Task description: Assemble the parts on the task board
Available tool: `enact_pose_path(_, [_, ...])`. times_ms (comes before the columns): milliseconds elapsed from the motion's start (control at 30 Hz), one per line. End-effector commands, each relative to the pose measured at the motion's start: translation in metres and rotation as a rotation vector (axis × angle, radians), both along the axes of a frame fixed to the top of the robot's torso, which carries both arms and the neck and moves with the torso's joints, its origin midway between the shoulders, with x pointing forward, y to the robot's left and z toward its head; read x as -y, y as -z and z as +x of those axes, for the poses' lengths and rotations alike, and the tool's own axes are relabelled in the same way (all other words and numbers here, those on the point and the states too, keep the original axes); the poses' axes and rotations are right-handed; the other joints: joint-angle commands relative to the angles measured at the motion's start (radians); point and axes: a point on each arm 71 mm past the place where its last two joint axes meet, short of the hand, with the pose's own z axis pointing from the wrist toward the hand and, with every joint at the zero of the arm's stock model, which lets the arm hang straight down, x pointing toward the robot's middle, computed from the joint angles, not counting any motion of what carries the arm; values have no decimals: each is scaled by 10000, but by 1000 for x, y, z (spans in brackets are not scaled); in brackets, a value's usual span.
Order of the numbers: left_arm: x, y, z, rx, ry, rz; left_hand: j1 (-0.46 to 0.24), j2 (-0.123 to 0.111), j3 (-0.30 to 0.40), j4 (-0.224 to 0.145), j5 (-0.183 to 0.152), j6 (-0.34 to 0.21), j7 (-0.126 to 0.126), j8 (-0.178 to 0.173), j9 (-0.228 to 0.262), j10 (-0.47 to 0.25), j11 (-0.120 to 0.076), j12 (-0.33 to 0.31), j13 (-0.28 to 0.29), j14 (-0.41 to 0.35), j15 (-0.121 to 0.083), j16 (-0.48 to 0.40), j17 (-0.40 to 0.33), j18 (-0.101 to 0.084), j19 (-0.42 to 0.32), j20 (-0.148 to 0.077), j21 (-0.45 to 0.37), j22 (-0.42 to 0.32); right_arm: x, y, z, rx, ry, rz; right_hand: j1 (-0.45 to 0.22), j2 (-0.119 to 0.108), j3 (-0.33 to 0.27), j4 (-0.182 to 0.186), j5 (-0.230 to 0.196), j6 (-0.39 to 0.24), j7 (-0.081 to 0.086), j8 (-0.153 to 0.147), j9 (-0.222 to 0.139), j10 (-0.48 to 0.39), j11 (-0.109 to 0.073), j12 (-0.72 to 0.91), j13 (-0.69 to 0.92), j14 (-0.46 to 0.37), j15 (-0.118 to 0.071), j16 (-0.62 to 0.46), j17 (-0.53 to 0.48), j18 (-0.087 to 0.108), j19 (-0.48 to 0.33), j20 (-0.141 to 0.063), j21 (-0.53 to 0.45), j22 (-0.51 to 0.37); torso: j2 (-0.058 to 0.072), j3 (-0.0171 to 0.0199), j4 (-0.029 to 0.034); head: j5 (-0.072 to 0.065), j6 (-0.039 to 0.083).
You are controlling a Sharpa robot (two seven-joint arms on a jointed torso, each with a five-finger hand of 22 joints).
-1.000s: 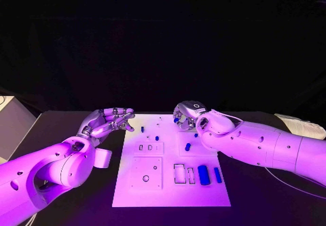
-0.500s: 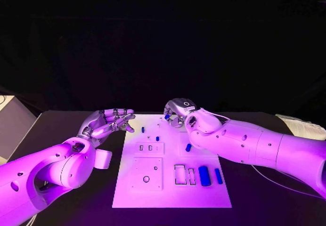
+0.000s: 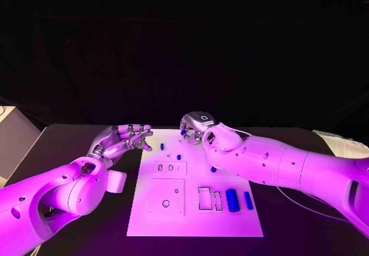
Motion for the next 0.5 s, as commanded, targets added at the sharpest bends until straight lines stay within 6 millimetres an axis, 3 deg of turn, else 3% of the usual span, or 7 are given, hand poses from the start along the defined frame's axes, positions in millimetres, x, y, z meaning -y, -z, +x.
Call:
enact_pose_path(33, [2,-2,-1,93,212,-14,-108,-26,60,4,0,66,11,55,17,38,3,-46,-5,-55,16,66,10,23,-82,-21,50,16,-2,0,1,22,-12,-107,29,-31,1,-57,42,-35,22,6,15,173,-183,50,181,426,-10,36,11,-178,309,-44,42,559,43,-8,-2,26,9])
enact_pose_path(500, [2,-2,-1,100,217,-16,-106,-24,65,1,-1,67,10,56,18,38,3,-46,-5,-59,16,72,11,23,-87,-21,59,21,-4,1,5,-69,115,-232,17,-39,7,-59,41,-62,29,-4,27,151,-174,36,189,427,-2,41,17,-180,310,-39,45,565,81,-9,-12,99,40])
